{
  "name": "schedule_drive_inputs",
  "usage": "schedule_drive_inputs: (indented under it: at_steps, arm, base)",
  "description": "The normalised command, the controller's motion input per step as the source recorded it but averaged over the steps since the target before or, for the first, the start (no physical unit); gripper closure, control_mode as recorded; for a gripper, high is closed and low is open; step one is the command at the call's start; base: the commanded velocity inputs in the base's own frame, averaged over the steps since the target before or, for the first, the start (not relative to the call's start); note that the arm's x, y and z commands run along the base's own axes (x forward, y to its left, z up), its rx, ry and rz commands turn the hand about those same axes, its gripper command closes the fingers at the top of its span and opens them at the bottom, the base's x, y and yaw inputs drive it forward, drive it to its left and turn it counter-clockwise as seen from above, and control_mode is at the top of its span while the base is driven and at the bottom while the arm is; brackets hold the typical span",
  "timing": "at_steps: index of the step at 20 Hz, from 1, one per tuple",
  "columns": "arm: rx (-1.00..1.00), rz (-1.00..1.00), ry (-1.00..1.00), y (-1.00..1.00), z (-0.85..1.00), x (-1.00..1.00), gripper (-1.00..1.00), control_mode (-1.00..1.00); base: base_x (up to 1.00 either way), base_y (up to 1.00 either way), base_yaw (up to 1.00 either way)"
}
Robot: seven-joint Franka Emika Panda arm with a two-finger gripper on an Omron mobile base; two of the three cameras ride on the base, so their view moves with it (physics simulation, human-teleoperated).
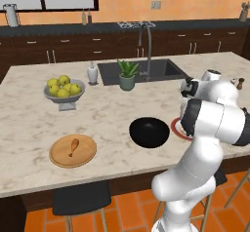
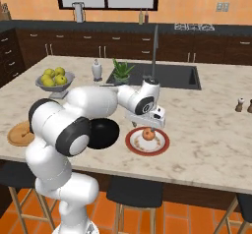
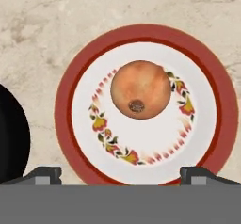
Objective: Pick the chicken drumstick and onion from their plates and place them in the bowl. Then put the bowl in the fridge.
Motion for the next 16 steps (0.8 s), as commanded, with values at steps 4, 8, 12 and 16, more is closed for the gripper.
schedule_drive_inputs:
  at_steps: [4, 8, 12, 16]
  arm:
    - [-0.03, 0.0, 0.0, -0.1, -0.5, 0.28, -1.0, -1.0]
    - [-0.02, 0.0, -0.05, -0.15, -0.27, 0.51, -1.0, -1.0]
    - [0.0, 0.0, -0.02, -0.22, -0.35, 0.37, -1.0, -1.0]
    - [0.0, 0.0, 0.0, -0.11, -0.27, 0.36, -1.0, -1.0]
  base:
    - [0.0, 0.0, 0.0]
    - [0.0, 0.0, 0.0]
    - [0.0, 0.0, 0.0]
    - [0.0, 0.0, 0.0]
